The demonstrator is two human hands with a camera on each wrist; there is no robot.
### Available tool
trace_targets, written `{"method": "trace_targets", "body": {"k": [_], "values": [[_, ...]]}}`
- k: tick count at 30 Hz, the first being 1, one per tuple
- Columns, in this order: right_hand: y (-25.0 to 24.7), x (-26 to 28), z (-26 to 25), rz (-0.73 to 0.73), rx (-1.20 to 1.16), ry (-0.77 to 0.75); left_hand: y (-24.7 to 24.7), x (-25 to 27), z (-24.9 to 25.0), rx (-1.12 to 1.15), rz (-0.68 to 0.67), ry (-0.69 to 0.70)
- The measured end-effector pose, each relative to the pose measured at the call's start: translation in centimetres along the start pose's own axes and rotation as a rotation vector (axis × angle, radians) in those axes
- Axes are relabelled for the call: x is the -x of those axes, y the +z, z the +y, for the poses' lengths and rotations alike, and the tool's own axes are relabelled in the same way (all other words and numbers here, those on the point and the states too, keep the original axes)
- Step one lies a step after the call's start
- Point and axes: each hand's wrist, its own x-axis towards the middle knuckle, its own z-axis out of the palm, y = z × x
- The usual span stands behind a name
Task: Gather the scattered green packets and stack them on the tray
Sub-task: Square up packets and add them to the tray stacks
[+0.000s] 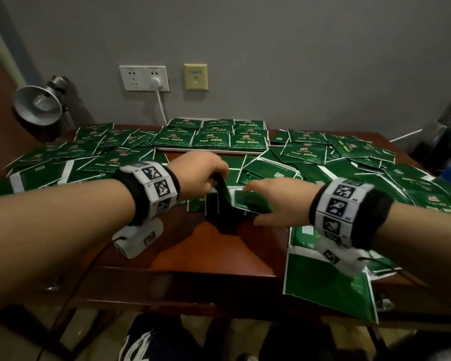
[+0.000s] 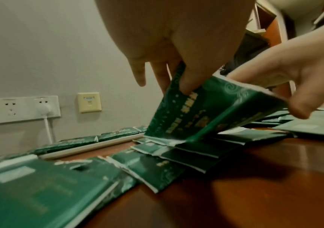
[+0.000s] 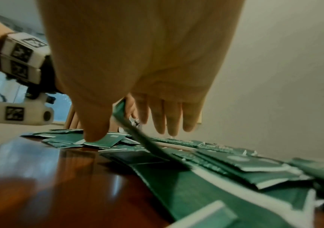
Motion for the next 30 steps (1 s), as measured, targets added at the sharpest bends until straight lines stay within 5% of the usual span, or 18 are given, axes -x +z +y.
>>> {"method": "trace_targets", "body": {"k": [4,9,12,17,23,26,30], "values": [[-0.2,4.5,0.1,-0.141,0.269,0.031,-0.4,-0.7,2.2,-0.156,-0.002,0.226],[3.2,8.7,-1.3,-0.454,0.270,0.128,2.3,-1.6,5.7,-0.213,-0.202,0.265],[4.7,9.1,-2.5,-0.402,0.273,0.145,3.3,-1.6,6.2,-0.058,-0.234,0.196],[2.2,6.7,-2.5,-0.281,0.088,0.115,4.3,-0.9,6.6,0.250,-0.119,-0.107],[0.4,2.6,0.9,-0.013,-0.122,0.190,6.0,-1.2,6.5,-0.005,-0.147,-0.203],[1.3,1.0,2.4,0.007,-0.106,0.287,5.9,-1.6,6.6,-0.124,-0.245,-0.159],[2.0,0.4,3.3,-0.078,0.038,0.350,5.2,-1.1,5.3,0.014,-0.315,-0.055]]}}
